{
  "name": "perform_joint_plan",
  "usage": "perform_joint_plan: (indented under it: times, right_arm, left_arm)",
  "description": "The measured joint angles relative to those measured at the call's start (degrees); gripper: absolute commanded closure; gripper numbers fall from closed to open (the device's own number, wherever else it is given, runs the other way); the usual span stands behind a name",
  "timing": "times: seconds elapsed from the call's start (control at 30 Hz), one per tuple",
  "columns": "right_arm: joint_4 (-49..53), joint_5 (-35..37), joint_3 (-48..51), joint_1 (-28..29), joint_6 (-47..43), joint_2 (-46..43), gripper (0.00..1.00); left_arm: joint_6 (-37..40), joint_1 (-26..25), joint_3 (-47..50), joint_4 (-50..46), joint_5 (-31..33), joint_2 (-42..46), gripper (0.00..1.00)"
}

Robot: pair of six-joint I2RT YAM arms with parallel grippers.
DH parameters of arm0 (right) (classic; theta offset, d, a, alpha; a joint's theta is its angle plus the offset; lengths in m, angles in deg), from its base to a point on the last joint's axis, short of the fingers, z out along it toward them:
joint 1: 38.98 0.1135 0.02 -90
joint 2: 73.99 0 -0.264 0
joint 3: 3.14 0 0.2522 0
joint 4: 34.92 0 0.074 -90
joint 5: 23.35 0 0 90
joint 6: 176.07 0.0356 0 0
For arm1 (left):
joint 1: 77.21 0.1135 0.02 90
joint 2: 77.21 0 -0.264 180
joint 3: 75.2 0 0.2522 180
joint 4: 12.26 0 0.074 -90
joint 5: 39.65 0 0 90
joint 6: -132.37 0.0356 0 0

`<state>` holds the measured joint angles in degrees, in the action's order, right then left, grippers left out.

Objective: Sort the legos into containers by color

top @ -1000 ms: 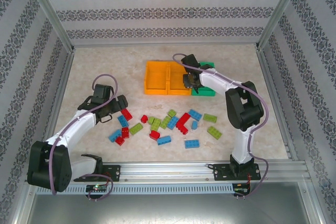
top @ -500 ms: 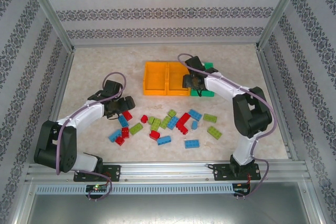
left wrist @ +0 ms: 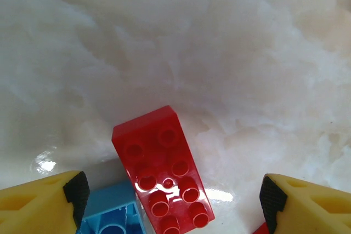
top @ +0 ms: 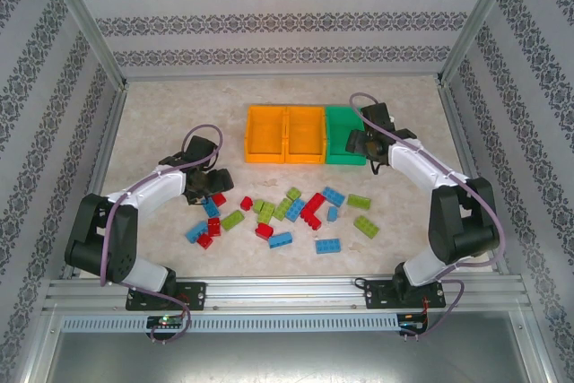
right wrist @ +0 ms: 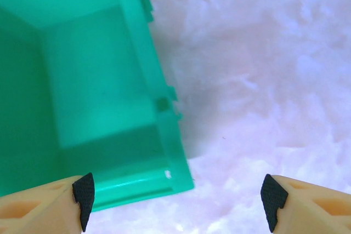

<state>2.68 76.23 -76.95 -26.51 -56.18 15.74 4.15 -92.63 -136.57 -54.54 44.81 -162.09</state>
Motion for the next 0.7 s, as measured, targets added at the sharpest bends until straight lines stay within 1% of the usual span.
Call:
perform_joint_plan:
  times: [0.1,0.3,0.43,0.5,0.7]
  right_arm:
    - [-0.02,0.0,1.7,-1.16,0.0,-1.14,0.17]
    - [-0.04,0.02,3.43,-2.29,-0.04,-2.84,0.16]
    - [-0.11,0.0,4.85,-3.3,-0.04,-4.39,0.16]
    - [-0.09,0.0,5.66,-3.89,-0.04,-4.98,0.16]
    - [-0.09,0.0,6.93,-4.48,-0.07,-5.4,0.16]
  left_arm:
    - [-0.35,-0.92,-1.49,-0.9,-0.02,-1.99,0.18]
    - [-1.55,-1.36,-2.36,-0.87,0.0,-5.07,0.28]
    - [-1.73,-1.38,-2.8,-0.9,-0.02,-6.4,0.29]
    - [-1.73,-1.4,-3.5,-0.96,0.0,-7.34,0.32]
    - [-1.4,-1.4,-6.1,-1.22,0.17,-9.79,0.46]
